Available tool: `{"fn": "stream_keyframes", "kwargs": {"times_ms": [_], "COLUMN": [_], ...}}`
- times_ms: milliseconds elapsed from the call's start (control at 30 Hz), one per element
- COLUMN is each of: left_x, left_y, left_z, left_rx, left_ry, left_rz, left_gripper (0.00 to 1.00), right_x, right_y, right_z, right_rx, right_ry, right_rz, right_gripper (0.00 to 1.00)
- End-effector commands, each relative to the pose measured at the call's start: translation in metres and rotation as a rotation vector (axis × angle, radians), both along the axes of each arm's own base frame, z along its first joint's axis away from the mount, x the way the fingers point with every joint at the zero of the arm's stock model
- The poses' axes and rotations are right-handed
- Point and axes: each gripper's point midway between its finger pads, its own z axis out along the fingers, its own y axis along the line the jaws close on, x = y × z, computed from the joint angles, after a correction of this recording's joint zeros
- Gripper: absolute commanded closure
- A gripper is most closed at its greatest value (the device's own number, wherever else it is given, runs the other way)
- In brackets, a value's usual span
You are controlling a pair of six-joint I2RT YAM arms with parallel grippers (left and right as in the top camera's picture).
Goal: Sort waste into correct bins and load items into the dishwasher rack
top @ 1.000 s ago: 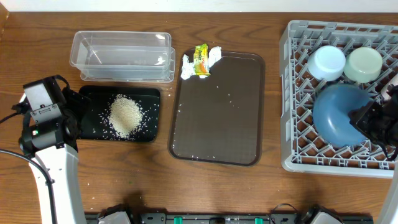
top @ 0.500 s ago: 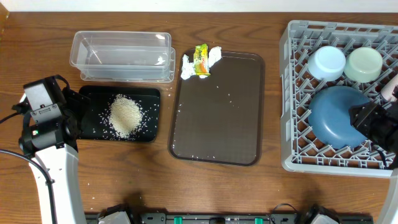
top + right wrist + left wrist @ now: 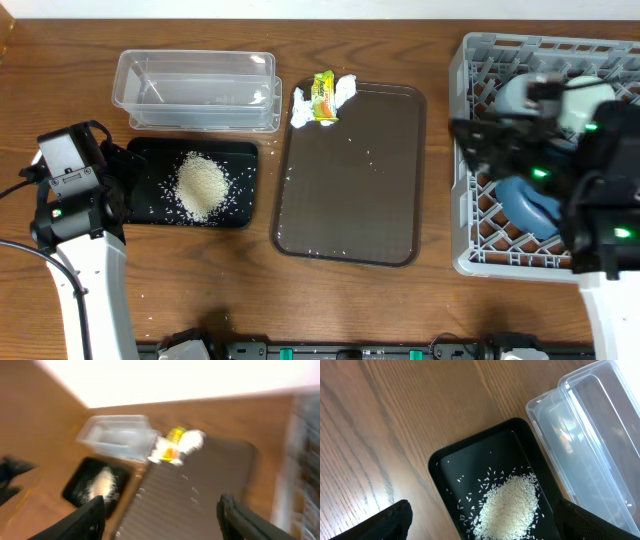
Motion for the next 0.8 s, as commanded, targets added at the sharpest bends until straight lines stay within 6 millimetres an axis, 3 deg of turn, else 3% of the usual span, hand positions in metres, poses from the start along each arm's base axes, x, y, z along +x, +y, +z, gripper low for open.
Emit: {"fn": "stream_keyframes", "kwargs": {"times_ms": [0, 167, 300, 400, 467, 567, 667, 767], "left_x": [0.001, 0.001, 0.001, 0.001, 0.001, 0.001, 0.001, 0.001], "left_y": [0.003, 0.003, 0.003, 0.003, 0.003, 0.003, 0.003, 0.003], "left_z": [0.004, 0.004, 0.004, 0.004, 0.004, 0.004, 0.004, 0.004], "left_rx": [0.002, 0.002, 0.002, 0.002, 0.002, 0.002, 0.002, 0.002], "left_ry": [-0.008, -0.008, -0.008, -0.008, -0.008, -0.008, -0.008, -0.008], "left_rz": [0.016, 0.016, 0.016, 0.016, 0.016, 0.016, 0.016, 0.016], "left_gripper": [0.08, 0.08, 0.08, 0.08, 0.08, 0.09, 0.08, 0.09], "right_x": [0.012, 0.040, 0.077, 0.098, 0.107, 0.116, 0.124, 0.143], "right_y": [0.030, 0.074, 0.102, 0.119, 0.125, 0.127, 0.120, 0.079], "right_z": [-0.005, -0.008, -0.015, -0.030, -0.044, -0.058, -0.061, -0.060], "right_rx": [-0.022, -0.074, -0.158, -0.239, -0.291, -0.326, -0.347, -0.418], "right_ry": [-0.002, -0.013, -0.006, 0.058, 0.127, 0.214, 0.223, 0.208], "right_rz": [0.000, 0.028, 0.054, 0.103, 0.118, 0.128, 0.094, -0.065], "right_gripper": [0.36, 0.45, 0.47, 0.44, 0.32, 0.04, 0.01, 0.01]}}
